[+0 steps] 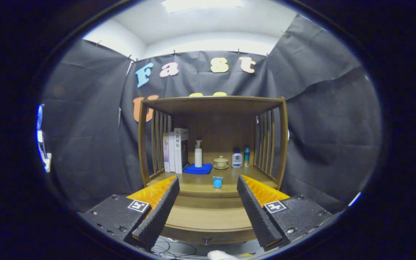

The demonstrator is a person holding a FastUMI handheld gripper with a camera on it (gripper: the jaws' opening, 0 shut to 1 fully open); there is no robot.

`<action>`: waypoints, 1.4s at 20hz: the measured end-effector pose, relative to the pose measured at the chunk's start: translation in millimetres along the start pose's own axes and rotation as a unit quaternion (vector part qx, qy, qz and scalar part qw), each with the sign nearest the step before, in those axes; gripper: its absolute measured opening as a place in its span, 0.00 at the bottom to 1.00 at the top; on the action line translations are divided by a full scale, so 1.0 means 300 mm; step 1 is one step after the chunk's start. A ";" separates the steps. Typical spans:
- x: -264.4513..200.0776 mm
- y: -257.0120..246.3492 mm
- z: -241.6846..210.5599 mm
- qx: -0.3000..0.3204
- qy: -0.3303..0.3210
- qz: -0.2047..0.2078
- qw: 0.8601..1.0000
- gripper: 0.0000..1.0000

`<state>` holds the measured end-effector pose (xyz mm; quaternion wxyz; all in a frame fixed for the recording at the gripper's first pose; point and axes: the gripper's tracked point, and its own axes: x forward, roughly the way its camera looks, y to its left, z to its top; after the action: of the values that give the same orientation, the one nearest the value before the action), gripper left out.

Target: Pull open the drawer, take out the items inside it, and place them on the countertop above the cabinet.

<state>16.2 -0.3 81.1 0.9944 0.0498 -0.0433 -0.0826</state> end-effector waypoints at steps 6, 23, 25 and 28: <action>-0.011 -0.077 -0.174 0.006 -0.001 -0.035 0.999 1.00; 0.059 -0.049 -0.650 -0.008 0.118 -0.035 0.992 1.00; 0.062 -0.037 -0.640 -0.011 0.108 -0.039 0.993 1.00; 0.084 -0.027 -0.646 -0.008 0.103 -0.035 0.994 0.99</action>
<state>57.8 5.4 -109.8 0.9904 0.0515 0.0616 -0.1126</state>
